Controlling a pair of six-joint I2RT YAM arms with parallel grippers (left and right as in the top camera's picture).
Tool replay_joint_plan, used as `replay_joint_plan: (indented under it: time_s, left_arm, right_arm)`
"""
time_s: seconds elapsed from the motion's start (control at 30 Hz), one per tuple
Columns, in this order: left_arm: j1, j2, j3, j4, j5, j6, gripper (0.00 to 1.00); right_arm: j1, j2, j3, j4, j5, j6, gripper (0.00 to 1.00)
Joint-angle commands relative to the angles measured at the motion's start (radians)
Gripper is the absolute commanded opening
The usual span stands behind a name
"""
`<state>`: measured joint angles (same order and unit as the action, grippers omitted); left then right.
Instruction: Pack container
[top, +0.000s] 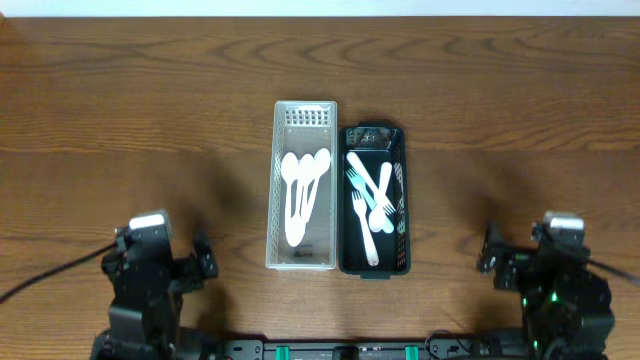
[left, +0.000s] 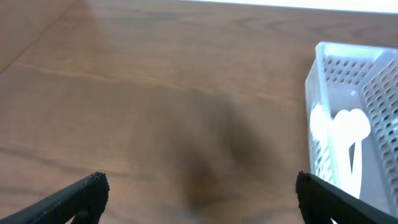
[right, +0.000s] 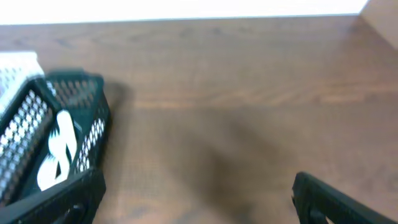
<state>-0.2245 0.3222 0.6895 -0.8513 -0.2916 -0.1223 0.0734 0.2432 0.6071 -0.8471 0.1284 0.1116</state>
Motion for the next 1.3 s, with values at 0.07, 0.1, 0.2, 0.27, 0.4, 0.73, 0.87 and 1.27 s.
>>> replay_joint_plan:
  time_s: [0.07,0.1,0.2,0.27,0.4,0.73,0.87,1.27]
  left_arm:
    - [-0.004,-0.032,-0.006,-0.084,-0.016,0.017,0.98]
    - [-0.004,-0.032,-0.007,-0.097,-0.016,0.017,0.98]
    - [-0.004,-0.031,-0.007,-0.124,-0.016,0.017,0.98]
    - [-0.004,-0.031,-0.007,-0.135,-0.016,0.017,0.98]
    - [-0.004,-0.031,-0.007,-0.136,-0.016,0.017,0.98]
    - [-0.004,-0.031,-0.007,-0.136,-0.016,0.017,0.98]
    - [-0.004,-0.031,-0.007,-0.136,-0.016,0.017,0.98]
    - [-0.004,-0.031,-0.007,-0.136,-0.016,0.017,0.98]
  right_arm:
    - [-0.001,-0.050,-0.013,-0.107,0.002,0.014,0.99]
    - [-0.001,-0.049,-0.013,-0.129,0.003,0.014,0.99]
    - [-0.001,-0.049,-0.013,-0.191,0.002,0.014,0.99]
    - [-0.001,-0.049,-0.013,-0.229,0.003,0.014,0.99]
    - [-0.001,-0.048,-0.013,-0.234,0.002,0.014,0.99]
    - [-0.001,-0.049,-0.013,-0.234,0.003,0.014,0.99]
    - [-0.001,-0.049,-0.013,-0.234,0.003,0.014,0.99]
    - [0.005,-0.237,-0.019,-0.232,-0.063,0.014,0.99]
